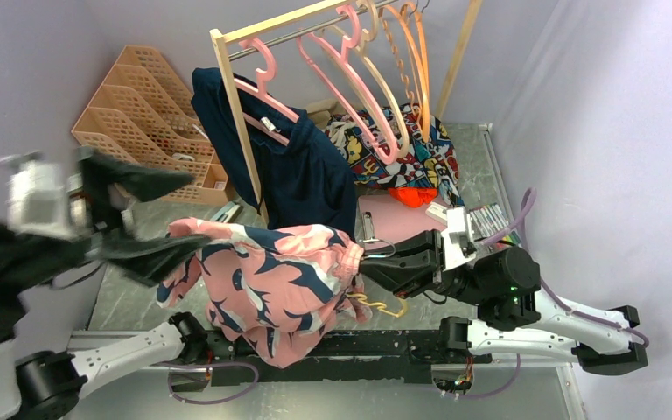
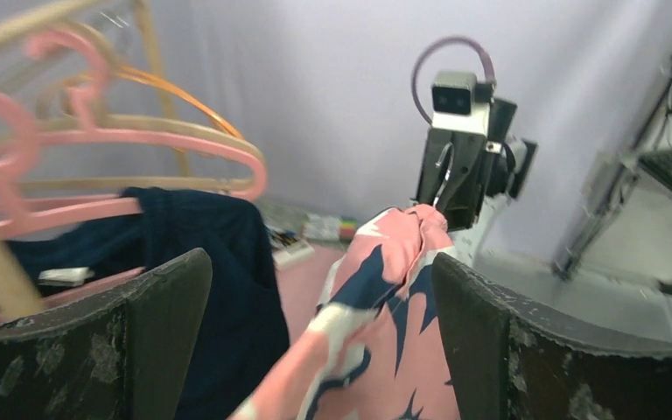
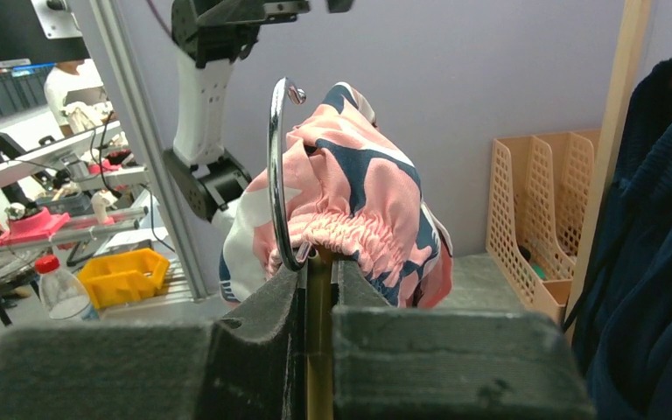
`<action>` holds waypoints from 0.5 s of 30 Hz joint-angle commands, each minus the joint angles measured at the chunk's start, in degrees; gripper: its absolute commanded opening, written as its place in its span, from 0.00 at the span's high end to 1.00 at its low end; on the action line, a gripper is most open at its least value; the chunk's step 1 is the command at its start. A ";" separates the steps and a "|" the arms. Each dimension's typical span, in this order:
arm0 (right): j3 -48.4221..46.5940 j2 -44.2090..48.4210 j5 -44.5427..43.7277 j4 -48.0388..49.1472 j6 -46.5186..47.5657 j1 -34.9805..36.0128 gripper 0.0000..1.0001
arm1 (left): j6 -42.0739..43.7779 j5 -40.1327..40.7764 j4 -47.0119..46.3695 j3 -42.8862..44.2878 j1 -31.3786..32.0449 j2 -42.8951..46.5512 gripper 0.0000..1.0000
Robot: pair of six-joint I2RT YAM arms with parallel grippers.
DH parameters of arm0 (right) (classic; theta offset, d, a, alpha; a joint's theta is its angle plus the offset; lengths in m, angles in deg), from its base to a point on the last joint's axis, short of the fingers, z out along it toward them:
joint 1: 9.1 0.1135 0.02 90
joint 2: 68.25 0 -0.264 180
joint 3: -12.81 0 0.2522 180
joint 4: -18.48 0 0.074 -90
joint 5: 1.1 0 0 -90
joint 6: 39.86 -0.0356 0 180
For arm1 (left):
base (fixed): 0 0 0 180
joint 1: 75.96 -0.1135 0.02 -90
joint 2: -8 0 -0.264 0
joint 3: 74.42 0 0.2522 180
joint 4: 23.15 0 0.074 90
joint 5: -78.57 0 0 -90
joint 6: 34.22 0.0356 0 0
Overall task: Place the shorts on the hanger
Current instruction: Hang the shorts on the hanger.
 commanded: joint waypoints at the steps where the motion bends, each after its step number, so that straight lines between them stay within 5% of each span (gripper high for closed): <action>1: 0.21 0.10 -0.60 5.07 -0.04 0.07 1.00 | 1.09 -14.57 -1.37 -0.69 -0.21 -8.32 0.01; 8: 0.30 -0.75 -0.76 3.42 0.69 0.08 1.00 | 4.55 -23.86 0.30 -3.20 -0.25 -14.47 0.01; 15: 0.73 -0.48 -2.21 1.19 1.09 0.09 1.00 | 7.60 -24.10 2.33 -7.05 -0.15 -13.19 0.01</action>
